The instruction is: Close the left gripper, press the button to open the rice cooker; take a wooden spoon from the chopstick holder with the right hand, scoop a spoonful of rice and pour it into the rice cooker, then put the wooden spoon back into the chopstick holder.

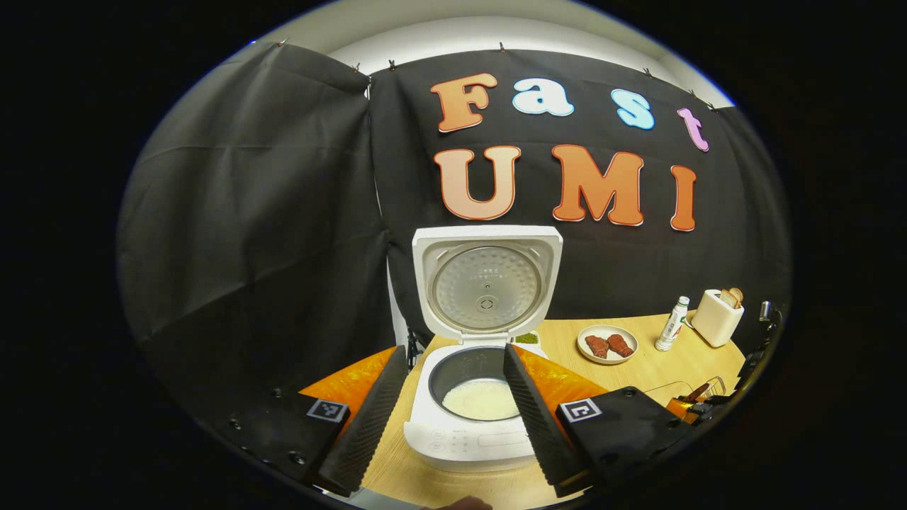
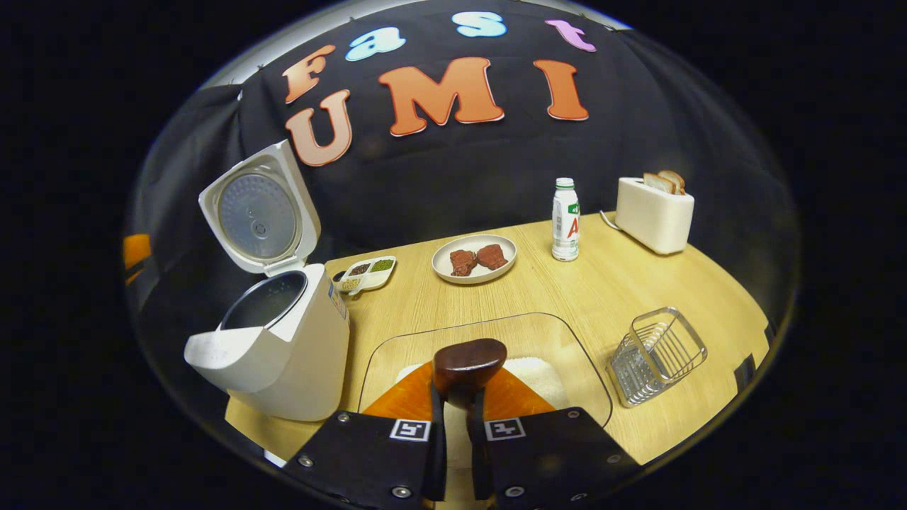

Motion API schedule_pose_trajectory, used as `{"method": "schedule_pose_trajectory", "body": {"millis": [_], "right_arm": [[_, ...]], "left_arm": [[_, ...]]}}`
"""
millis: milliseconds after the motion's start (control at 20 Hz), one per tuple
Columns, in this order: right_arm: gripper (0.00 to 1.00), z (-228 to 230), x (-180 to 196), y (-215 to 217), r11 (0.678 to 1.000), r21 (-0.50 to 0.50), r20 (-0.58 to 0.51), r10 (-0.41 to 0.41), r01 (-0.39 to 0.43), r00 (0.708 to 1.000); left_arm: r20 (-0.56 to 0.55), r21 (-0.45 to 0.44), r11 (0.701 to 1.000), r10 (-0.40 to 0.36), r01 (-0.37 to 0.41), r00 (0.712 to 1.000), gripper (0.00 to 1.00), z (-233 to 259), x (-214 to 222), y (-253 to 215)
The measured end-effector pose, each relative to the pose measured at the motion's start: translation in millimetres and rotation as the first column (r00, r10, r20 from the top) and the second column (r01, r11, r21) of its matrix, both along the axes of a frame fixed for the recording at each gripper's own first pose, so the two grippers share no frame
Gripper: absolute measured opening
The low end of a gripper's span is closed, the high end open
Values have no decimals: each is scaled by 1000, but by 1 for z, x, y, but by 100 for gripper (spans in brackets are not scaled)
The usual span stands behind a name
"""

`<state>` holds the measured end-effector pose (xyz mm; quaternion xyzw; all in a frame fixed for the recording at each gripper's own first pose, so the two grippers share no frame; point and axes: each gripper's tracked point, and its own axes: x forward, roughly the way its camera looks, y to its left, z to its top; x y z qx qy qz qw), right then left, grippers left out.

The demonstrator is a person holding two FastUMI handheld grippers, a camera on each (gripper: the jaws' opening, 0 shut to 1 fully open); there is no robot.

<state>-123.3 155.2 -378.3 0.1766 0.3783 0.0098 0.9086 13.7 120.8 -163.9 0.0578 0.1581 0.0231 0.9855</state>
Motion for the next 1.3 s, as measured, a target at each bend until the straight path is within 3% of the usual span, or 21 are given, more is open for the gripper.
{"method": "schedule_pose_trajectory", "body": {"millis": [200, 400, 550, 850, 1000, 1150, 1300], "right_arm": [[14, -6, 2, -8, 976, 171, -106, -121, 138, 987], [14, -12, 2, -16, 913, 308, -203, -213, 269, 956], [14, -13, 2, -14, 869, 385, -246, -227, 310, 942], [14, -15, -1, -22, 733, 563, -322, -232, 383, 918], [14, -8, 4, -40, 654, 643, -320, -244, 399, 916], [13, 3, 15, -61, 602, 695, -300, -255, 393, 919], [13, 10, 28, -83, 488, 753, -331, -298, 441, 895]], "left_arm": [[5, 1, 1000, 15, -15, 1000, 93, 0, -3, 8], [5, 0, 1000, 23, -23, 1000, 93, -1, -2, 8], [8, 0, 1000, 19, -19, 1000, 93, 1, 0, 3], [8, 3, 1000, 13, -13, 1000, 93, 0, 7, -7], [12, 9, 1000, 12, -12, 1000, 93, 1, 11, -14], [12, 12, 1000, 6, -6, 1000, 93, 3, 16, -24], [18, 15, 1000, 2, -2, 1000, 93, 5, 20, -37]]}}
